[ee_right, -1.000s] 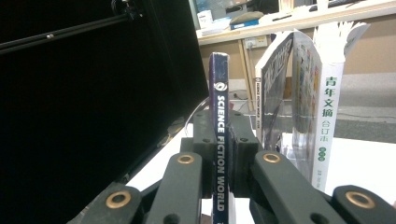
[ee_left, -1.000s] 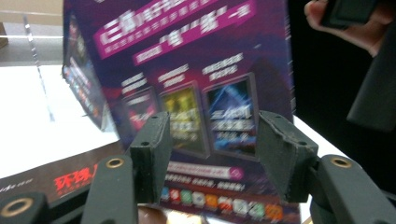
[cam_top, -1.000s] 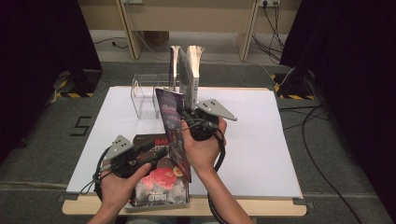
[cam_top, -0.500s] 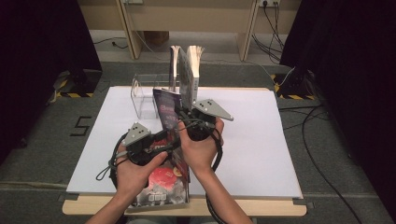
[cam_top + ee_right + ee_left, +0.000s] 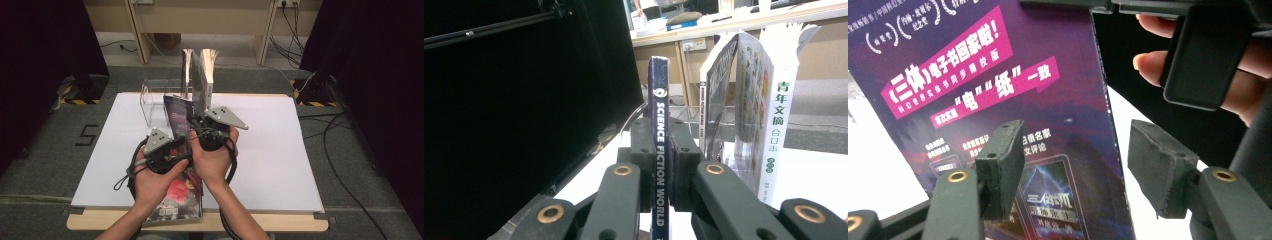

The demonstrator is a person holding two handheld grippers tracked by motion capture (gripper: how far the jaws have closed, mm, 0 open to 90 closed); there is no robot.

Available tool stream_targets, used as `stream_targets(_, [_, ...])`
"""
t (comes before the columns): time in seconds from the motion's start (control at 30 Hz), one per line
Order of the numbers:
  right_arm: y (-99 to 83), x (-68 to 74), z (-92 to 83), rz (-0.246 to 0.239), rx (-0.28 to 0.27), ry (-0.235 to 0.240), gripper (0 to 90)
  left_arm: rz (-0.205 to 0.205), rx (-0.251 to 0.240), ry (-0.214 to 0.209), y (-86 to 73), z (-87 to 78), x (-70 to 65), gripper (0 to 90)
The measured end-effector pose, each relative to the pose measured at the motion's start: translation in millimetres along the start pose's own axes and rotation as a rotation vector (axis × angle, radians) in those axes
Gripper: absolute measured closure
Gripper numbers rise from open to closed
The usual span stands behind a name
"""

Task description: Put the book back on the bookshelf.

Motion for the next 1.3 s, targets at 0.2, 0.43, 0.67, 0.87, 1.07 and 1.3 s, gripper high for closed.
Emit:
stream_targets(0.2, [-1.1, 2.3, 1.3, -0.007, 0.005, -0.012, 84.7, 0.015, 0.001, 0.033, 0.3, 6.3, 1.3, 39.8])
stream_targets(0.43, [-1.6, 3.6, 1.7, -0.012, 0.006, -0.014, 84.7, 0.026, 0.004, 0.044, -0.4, 10.9, -0.8, 41.8])
stream_targets(0.67, [-2.8, 3.5, 1.3, -0.012, 0.010, -0.018, 84.6, 0.041, 0.007, 0.056, -2.1, 11.9, -0.6, 45.1])
stream_targets(0.87, [-3.9, 4.0, 1.6, -0.012, 0.011, -0.019, 84.6, 0.051, 0.009, 0.068, -2.9, 11.5, -1.7, 47.1])
stream_targets(1.07, [-4.0, 3.6, 2.4, -0.015, 0.012, -0.024, 84.6, 0.047, 0.001, 0.080, -3.5, 13.1, -4.7, 42.6])
stream_targets(1.3, [-3.4, 6.5, 0.8, -0.025, 0.007, -0.028, 84.6, 0.051, -0.001, 0.113, -3.3, 14.9, -3.7, 40.5])
Point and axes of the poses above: each handheld gripper's, and its own axes: z roughly forward along the jaws, y roughly out of its top, x roughly to its left, the point moved 7 cm from there along z, roughly forward along the jaws, and after that the axes turned 11 degrees about -z, right-handed, at the moved point
